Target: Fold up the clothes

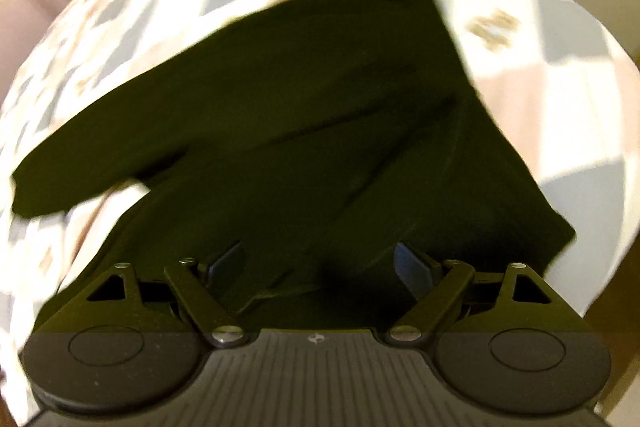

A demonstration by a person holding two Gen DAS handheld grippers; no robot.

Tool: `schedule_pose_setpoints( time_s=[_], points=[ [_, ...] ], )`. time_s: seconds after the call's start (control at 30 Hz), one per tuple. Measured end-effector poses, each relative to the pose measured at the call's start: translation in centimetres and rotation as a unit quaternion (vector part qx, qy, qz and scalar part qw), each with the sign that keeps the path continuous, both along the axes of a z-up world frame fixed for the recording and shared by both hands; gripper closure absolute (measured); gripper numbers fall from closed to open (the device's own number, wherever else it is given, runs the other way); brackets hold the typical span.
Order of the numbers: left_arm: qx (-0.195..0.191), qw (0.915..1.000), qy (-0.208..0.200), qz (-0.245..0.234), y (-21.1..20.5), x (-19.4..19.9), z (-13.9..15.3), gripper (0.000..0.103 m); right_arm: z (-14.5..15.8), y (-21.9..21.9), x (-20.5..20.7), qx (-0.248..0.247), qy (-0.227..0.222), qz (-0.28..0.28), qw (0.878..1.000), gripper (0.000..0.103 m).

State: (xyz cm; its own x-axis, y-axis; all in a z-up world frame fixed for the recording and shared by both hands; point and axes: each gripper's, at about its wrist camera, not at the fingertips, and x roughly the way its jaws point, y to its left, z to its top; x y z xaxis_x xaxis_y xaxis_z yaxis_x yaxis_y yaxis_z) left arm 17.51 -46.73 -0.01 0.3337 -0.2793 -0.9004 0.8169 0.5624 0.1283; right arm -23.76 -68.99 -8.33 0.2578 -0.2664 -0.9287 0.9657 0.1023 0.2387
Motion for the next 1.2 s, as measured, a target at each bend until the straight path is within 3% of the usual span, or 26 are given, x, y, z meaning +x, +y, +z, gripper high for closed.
schedule_pose_setpoints(
  time_s=[0.2,0.4,0.67,0.93,1.2],
  points=[
    [0.005,0.9958,-0.09,-0.018,-0.2,-5.3,4.4,0.0,4.5,3.1,1.7,-0.058,0.003,0.077,0.995,0.016],
    [-0.046,0.9966,-0.047,-0.05,1.4,-6.6,8.2,0.0,8.5,8.9,1.2,-0.108,0.007,0.067,0.992,0.014],
    [-0.081,0.9911,-0.032,-0.101,7.4,-7.3,11.6,0.0,11.3,18.4,0.8,-0.142,0.022,0.03,0.989,0.013],
    [-0.091,0.9876,-0.022,-0.126,15.0,-6.7,12.2,0.0,12.6,27.8,1.4,-0.143,0.029,0.005,0.989,0.013],
    [-0.081,0.9845,-0.007,-0.156,19.5,-7.8,11.2,0.0,14.3,34.0,2.3,-0.14,0.049,0.018,0.989,0.012]
  ],
)
